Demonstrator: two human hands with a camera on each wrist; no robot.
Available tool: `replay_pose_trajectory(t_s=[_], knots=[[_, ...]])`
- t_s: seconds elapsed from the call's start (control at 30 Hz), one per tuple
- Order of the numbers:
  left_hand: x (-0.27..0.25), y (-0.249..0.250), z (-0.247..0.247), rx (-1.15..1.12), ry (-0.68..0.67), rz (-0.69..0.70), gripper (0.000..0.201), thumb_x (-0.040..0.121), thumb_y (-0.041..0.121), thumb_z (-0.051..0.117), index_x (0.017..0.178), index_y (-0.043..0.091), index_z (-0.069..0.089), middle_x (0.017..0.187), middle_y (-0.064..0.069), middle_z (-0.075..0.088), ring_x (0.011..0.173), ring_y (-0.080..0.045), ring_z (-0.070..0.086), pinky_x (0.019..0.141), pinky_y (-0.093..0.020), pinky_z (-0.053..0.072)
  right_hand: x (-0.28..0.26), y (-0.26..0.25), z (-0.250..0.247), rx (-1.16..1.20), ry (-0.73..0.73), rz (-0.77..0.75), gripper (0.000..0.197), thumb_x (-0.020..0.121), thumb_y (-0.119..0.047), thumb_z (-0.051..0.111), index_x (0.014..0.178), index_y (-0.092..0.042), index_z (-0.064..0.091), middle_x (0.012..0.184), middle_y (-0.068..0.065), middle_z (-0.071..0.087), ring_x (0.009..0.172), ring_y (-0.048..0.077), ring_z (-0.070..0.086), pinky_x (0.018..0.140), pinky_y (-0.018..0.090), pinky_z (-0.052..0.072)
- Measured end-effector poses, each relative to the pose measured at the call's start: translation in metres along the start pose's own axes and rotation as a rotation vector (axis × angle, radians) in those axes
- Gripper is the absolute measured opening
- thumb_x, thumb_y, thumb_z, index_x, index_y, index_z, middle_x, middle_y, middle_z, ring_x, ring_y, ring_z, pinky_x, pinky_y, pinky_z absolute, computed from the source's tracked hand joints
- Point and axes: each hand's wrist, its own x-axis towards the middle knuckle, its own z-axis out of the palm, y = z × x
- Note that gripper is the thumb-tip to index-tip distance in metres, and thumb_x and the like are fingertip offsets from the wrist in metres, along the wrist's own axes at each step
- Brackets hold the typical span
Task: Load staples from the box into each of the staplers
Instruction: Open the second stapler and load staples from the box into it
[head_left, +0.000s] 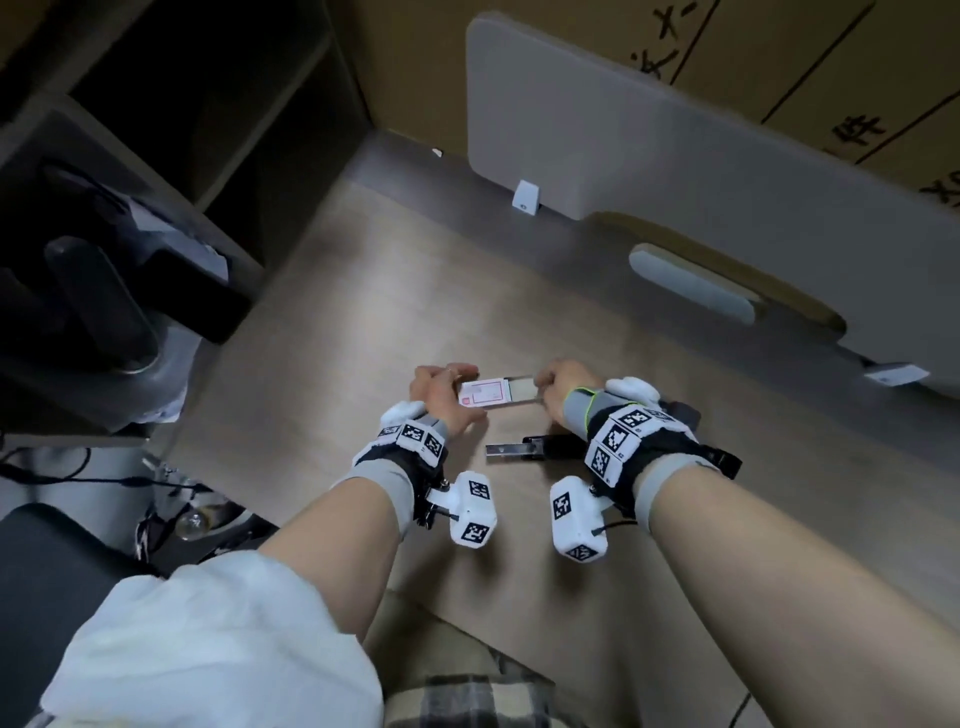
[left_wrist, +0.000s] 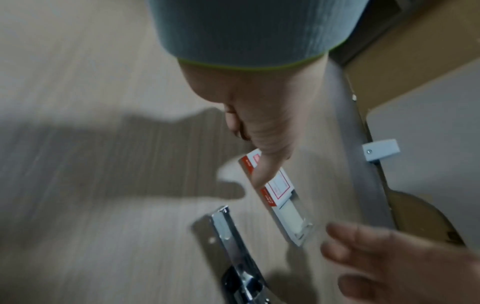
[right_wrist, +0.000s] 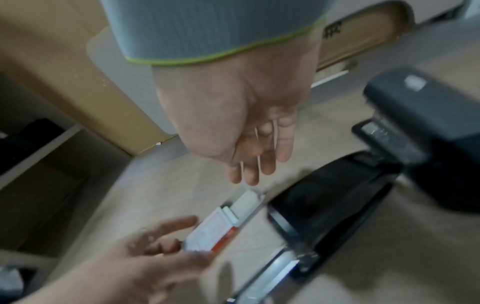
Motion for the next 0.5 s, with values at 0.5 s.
replay_pose_trajectory(t_s=[0.5], knots=[[0.045, -0.014, -0.034, 0.092, -0.23, 0.228, 0.043, 0.063, 0.018, 0.08, 0.103, 0.032, 0.072, 0.096, 0.008, 0.045, 0.082, -0.012, 0.058, 0.078, -0.028, 0.053, 0.039, -0.045, 0.043, -0.14, 0.012, 0.182, 0.019, 0.095, -0.018, 0.056, 0.106, -0.007, 0.068, 0.097, 0.005, 0.063, 0.095, 0.025, 0.064, 0.062, 0.022, 0.034]])
